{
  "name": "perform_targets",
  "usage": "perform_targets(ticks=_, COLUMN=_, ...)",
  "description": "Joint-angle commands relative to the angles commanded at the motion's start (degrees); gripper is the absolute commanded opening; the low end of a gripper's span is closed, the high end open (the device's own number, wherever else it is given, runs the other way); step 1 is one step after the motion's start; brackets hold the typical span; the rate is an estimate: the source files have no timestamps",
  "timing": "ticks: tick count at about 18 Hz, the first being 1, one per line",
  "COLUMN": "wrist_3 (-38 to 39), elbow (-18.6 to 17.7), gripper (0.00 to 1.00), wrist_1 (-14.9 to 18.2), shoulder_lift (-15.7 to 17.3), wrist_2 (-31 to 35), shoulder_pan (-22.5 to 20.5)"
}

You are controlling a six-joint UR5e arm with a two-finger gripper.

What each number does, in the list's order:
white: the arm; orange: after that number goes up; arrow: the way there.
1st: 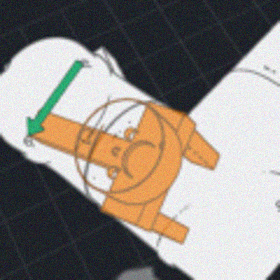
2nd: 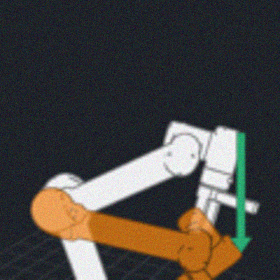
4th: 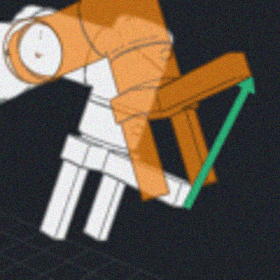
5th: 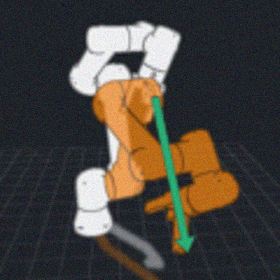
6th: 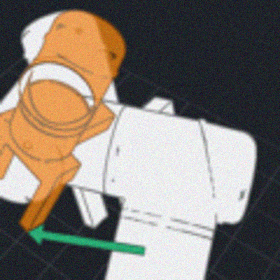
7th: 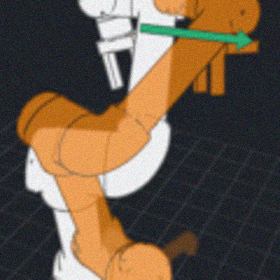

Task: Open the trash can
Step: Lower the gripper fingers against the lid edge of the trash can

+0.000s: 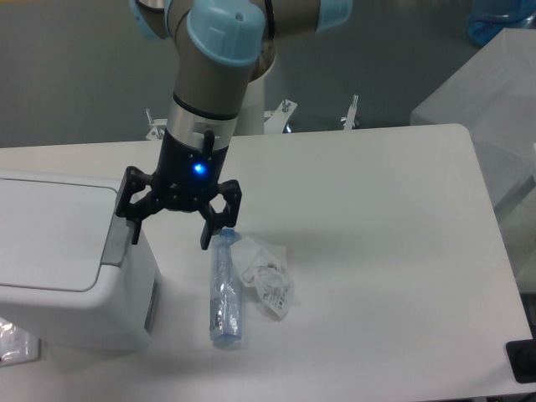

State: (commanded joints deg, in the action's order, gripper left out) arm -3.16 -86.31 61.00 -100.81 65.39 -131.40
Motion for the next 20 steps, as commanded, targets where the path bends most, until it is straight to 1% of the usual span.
perform_targets(ticks=9, wrist_3=0.09, elbow=-1.05, gripper=1.00, wrist_1=-0.26, shoulder_lift=-0.09, wrist_2=0.18, shoulder_pan=0.53)
perform_targets(ticks=20, wrist_3=-0.09, elbow=-1.05, gripper=1.00, wrist_1=-0.35, shoulder_lift=-0.18, wrist_2=0.09, shoulder_pan=0.79)
